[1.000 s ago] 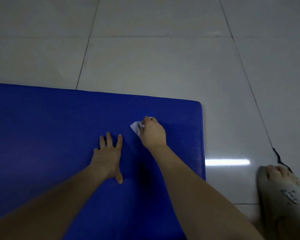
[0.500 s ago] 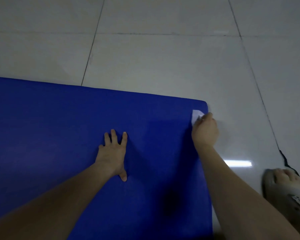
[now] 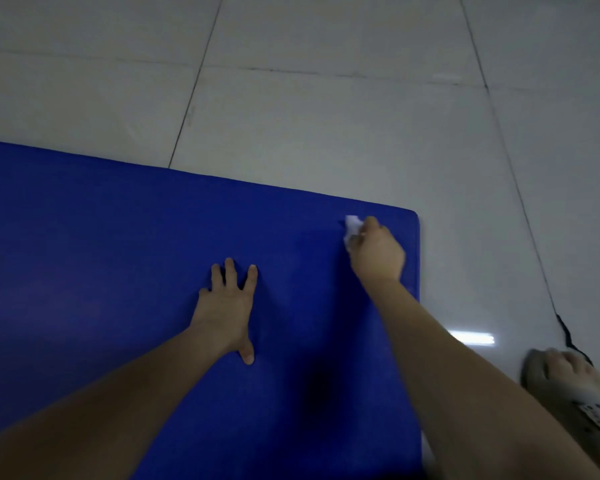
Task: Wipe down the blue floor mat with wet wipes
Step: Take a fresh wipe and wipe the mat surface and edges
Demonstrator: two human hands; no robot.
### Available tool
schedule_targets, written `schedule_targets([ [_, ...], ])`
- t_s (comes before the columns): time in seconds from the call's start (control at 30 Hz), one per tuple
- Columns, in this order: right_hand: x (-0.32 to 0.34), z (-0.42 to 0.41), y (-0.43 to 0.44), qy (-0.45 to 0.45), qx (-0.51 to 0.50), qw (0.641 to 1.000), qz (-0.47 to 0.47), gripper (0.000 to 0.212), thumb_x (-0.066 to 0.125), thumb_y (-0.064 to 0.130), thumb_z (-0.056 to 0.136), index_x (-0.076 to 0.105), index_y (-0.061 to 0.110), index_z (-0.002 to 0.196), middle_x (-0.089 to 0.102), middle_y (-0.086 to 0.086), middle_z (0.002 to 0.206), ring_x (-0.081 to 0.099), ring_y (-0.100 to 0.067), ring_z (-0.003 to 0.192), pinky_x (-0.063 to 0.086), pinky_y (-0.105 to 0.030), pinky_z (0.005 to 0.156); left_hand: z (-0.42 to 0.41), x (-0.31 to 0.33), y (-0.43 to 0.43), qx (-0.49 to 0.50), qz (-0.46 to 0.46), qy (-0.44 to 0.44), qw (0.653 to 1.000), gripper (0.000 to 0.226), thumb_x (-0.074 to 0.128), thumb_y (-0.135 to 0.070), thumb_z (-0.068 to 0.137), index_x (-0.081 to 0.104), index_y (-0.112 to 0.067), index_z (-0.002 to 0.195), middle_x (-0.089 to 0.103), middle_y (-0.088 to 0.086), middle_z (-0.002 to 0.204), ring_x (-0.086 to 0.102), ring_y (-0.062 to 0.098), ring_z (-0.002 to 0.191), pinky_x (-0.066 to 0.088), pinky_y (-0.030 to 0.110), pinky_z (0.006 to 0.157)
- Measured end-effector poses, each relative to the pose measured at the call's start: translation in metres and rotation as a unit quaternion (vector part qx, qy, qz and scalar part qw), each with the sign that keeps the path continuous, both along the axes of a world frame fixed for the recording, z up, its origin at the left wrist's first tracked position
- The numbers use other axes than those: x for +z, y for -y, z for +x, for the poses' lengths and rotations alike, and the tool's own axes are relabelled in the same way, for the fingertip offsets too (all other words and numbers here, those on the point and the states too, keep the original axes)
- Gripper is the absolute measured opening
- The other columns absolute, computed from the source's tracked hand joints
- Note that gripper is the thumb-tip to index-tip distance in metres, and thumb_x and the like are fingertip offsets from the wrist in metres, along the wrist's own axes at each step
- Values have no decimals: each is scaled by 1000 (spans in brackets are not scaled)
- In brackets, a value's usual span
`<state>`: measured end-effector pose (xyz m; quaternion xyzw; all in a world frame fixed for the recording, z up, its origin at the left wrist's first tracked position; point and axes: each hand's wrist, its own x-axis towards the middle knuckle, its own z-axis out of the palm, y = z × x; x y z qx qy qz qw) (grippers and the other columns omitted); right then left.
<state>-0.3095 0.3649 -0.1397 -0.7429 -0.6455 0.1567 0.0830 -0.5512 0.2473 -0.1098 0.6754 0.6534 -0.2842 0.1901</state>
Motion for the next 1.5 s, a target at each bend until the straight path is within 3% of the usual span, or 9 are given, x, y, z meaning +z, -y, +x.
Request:
schedule_targets([
  [0.33, -11, 71, -8, -94, -210, 973, 12, 24, 45, 27, 103, 52, 6, 111, 65, -18, 108, 62, -39, 99, 44, -39, 78, 3, 2, -2, 3, 4, 3, 1000, 170, 93, -66, 45, -27, -19, 156, -23, 25, 163, -8, 47, 153, 33, 54, 118],
  [0.47, -5, -9, -32, -29, -106, 994, -15, 41, 39, 41, 106, 54, 4, 117, 67, -18, 106, 67, -36, 96, 44, -36, 70, 1, 1, -1, -11, 7, -4, 1000, 169, 91, -70, 46, -27, -18, 156, -21, 26, 163, -6, 47, 153, 35, 52, 116],
  [0.57, 6, -78, -31, 34, 105, 993, -47, 16, 42, 18, 104, 50, 10, 115, 58, -12, 95, 66, -32, 90, 45, -36, 57, 1, 0, 0, -15, 9, -6, 1000, 168, 90, -70, 48, -28, -18, 156, -22, 27, 163, -7, 48, 152, 36, 52, 116],
  [0.67, 10, -109, -24, 43, 171, 982, -73, 20, 54, 13, 99, 52, 8, 118, 62, -10, 103, 65, -27, 93, 53, -37, 67, 2, 0, 0, -11, 6, -8, 1000, 167, 90, -69, 49, -28, -18, 156, -24, 26, 162, -8, 47, 153, 35, 51, 117],
  [0.8, 1, -63, -36, 23, 60, 997, -37, 32, 37, 36, 107, 57, 12, 111, 61, -5, 86, 53, -22, 67, 39, -33, 56, -1, 1, 1, -10, 5, -4, 1000, 167, 90, -69, 49, -28, -19, 156, -24, 26, 163, -9, 47, 153, 34, 51, 118],
  [1.0, -7, 74, -36, -11, -112, 994, -7, 36, 40, 35, 105, 55, 3, 112, 67, -18, 106, 63, -37, 91, 40, -37, 72, 2, 2, 0, -1, 0, 2, 1000, 168, 92, -65, 48, -28, -19, 156, -25, 26, 162, -10, 47, 153, 33, 52, 119],
  [1.1, -5, 90, -29, 17, -133, 991, -18, 32, 35, 31, 107, 50, 2, 109, 64, -19, 105, 54, -34, 81, 36, -36, 69, 1, 3, 1, 3, -1, 8, 1000, 167, 93, -63, 50, -28, -19, 156, -26, 25, 162, -11, 46, 153, 32, 52, 119],
  [1.2, -4, 75, -36, 0, -142, 990, -24, 26, 42, 23, 105, 49, 0, 116, 62, -21, 115, 60, -39, 99, 34, -35, 73, 2, 4, 1, -5, 2, 4, 1000, 166, 91, -65, 51, -29, -19, 156, -25, 25, 162, -11, 46, 153, 33, 51, 119],
  [1.5, -4, -58, -66, 40, 129, 990, -40, 18, 59, 3, 89, 52, 8, 104, 59, -9, 86, 55, -24, 71, 35, -28, 49, 0, 1, 0, -10, 5, 2, 1000, 166, 91, -67, 50, -28, -19, 156, -25, 25, 162, -10, 47, 153, 34, 49, 117],
])
